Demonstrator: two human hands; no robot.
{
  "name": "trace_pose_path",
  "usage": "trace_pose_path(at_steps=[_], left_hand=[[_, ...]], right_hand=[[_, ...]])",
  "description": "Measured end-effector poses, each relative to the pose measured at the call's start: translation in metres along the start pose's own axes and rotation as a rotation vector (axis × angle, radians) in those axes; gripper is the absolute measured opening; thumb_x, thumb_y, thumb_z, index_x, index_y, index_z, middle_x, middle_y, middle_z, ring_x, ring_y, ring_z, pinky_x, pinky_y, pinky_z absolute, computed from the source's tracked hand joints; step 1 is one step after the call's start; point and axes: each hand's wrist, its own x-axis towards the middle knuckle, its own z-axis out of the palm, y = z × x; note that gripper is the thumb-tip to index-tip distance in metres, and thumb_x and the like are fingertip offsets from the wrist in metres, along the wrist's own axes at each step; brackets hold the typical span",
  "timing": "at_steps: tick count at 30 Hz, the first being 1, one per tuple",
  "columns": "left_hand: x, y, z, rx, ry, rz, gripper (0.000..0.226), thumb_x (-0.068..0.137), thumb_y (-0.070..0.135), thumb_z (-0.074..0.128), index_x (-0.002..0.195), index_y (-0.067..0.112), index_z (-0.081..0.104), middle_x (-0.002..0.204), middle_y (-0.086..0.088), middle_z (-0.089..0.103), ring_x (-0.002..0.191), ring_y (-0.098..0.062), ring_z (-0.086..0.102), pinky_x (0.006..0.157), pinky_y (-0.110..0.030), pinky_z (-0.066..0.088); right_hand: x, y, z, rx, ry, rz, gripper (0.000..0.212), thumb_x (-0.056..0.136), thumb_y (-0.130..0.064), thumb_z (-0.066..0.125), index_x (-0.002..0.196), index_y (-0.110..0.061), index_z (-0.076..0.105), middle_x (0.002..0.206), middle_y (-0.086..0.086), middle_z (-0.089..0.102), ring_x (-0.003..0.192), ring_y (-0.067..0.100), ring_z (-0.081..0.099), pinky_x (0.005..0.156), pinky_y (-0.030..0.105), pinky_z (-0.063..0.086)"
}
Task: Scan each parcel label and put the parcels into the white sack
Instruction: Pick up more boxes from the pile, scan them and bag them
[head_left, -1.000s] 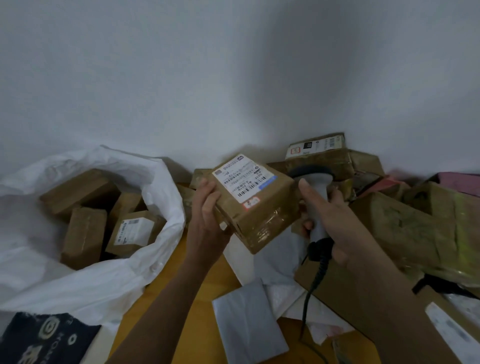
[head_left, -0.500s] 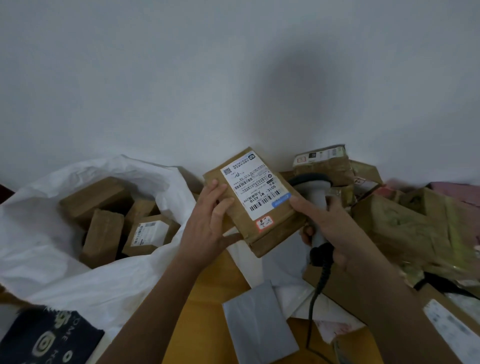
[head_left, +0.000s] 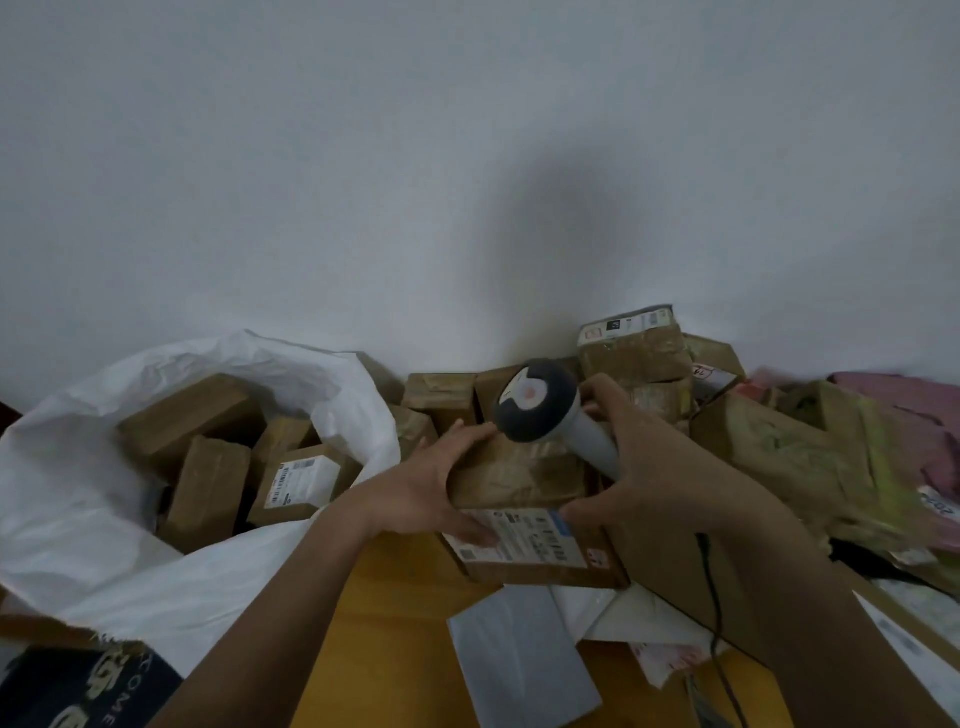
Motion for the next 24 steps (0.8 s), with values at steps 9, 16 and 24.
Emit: trace_pose_path(at_steps=[9,16,24], left_hand=[[-0.007,-0.01,0.005,-0.294,0.193,-0.191,0.07,0.074,0.028,0.083,0.133,0.024,0.045,0.116,0.007,0.062,0.1,-0.009,0.065,0.075,-0.023,0.059],[-0.002,-0.013,0.013,-0.943,0.5,-0.453,0.024,0.087,0.039,0.068,0.105,0.023,0.066,0.103,-0.001,0.075,0.096,-0.018,0.07,0.091,-0.039,0.055],[0.006,-0.022,0.013,-1.076,0.6,-0.529,0.041,0.081,0.049,0.071,0.109,0.02,0.062,0.102,-0.003,0.073,0.095,-0.022,0.068,0.084,-0.041,0.056]], right_hand=[[0.01,-0.007,0.006,0.376,0.348,0.196,0.049,0.085,-0.041,0.068,0.121,-0.021,0.041,0.098,-0.003,0.061,0.073,0.003,0.064,0.054,0.015,0.05],[0.01,-0.018,0.004,0.881,0.309,0.285,0.025,0.095,-0.03,0.059,0.108,-0.01,0.053,0.075,0.013,0.051,0.053,0.02,0.052,0.051,0.031,0.049],[-0.003,-0.057,-0.013,0.999,0.176,0.162,0.05,0.075,-0.036,0.064,0.115,-0.007,0.057,0.071,0.008,0.055,0.052,0.019,0.052,0.048,0.029,0.049]])
